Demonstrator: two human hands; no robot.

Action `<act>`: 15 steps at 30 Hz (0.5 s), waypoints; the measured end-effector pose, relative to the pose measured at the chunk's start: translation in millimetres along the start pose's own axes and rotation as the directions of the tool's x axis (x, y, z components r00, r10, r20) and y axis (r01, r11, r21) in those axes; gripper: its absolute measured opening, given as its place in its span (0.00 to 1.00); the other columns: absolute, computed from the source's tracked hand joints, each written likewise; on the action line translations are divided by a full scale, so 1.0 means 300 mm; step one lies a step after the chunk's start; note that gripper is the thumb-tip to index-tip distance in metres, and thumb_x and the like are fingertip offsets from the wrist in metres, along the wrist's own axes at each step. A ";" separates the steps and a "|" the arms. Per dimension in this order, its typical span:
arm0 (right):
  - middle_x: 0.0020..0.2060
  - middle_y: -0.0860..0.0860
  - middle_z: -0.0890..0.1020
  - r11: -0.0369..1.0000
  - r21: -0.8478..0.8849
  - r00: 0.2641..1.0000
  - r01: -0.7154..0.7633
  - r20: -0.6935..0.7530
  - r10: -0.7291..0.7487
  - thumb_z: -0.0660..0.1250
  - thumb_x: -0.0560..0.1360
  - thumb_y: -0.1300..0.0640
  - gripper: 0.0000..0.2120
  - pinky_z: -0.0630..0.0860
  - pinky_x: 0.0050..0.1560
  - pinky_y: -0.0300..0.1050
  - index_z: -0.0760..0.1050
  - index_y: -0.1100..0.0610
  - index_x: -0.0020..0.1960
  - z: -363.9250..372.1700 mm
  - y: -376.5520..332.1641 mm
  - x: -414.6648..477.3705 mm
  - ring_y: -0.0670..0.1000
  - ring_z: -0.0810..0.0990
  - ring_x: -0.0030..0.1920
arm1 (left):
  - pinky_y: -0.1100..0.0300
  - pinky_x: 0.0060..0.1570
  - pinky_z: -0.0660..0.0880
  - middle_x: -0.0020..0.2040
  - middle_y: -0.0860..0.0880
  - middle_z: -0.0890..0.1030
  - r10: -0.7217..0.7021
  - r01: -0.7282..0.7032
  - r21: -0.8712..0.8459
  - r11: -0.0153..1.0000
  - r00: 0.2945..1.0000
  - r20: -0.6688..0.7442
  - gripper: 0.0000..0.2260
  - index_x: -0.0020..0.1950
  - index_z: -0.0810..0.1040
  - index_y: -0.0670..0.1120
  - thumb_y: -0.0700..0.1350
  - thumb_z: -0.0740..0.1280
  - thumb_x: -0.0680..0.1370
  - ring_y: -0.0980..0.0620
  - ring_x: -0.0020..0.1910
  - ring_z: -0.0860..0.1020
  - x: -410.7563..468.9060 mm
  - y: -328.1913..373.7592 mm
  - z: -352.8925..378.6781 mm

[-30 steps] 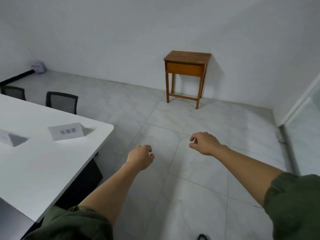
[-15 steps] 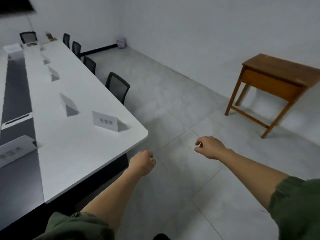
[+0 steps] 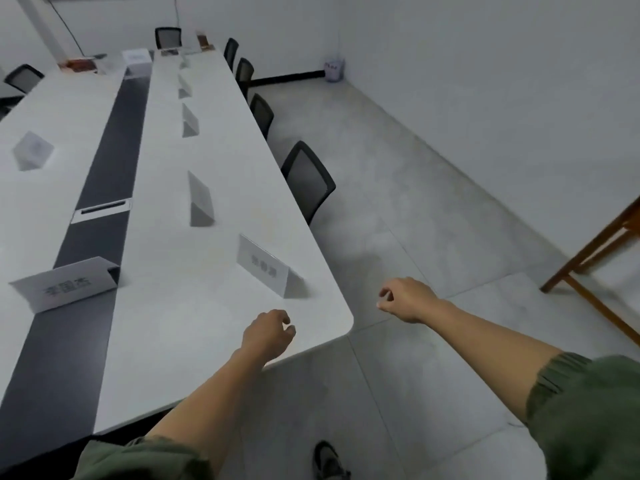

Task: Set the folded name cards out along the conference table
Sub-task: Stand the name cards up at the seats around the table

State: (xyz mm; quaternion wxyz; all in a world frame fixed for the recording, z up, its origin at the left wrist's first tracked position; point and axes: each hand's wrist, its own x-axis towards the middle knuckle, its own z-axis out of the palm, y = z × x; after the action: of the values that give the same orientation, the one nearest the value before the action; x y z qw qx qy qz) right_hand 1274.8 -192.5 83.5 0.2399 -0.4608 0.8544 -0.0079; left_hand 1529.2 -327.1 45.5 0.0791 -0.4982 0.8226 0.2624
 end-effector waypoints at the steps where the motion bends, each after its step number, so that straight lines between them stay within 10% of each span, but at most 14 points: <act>1: 0.60 0.51 0.80 1.000 -0.003 1.000 0.009 -0.007 -0.009 0.65 0.77 0.44 0.19 0.75 0.58 0.48 0.76 0.51 0.64 -0.029 -0.021 0.052 0.54 0.78 0.58 | 0.55 0.55 0.73 0.59 0.48 0.78 -0.018 0.018 -0.010 1.000 1.000 -0.007 0.14 0.62 0.75 0.51 0.53 0.61 0.79 0.49 0.57 0.76 0.037 -0.005 -0.018; 15: 0.60 0.52 0.80 0.959 -0.067 0.948 0.277 0.180 -0.261 0.65 0.78 0.48 0.18 0.73 0.52 0.44 0.75 0.55 0.65 -0.074 -0.235 0.755 0.54 0.79 0.57 | 0.56 0.51 0.73 0.59 0.48 0.79 -0.368 0.374 -0.341 0.862 0.926 0.086 0.18 0.65 0.74 0.48 0.54 0.62 0.78 0.48 0.56 0.77 0.405 -0.031 -0.017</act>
State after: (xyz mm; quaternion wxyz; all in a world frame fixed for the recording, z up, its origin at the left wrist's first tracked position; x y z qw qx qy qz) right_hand 1216.6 -417.1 28.6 0.2871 -0.5825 0.7595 0.0377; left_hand 1478.2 -427.5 -1.1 0.0453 -0.6506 0.6503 0.3895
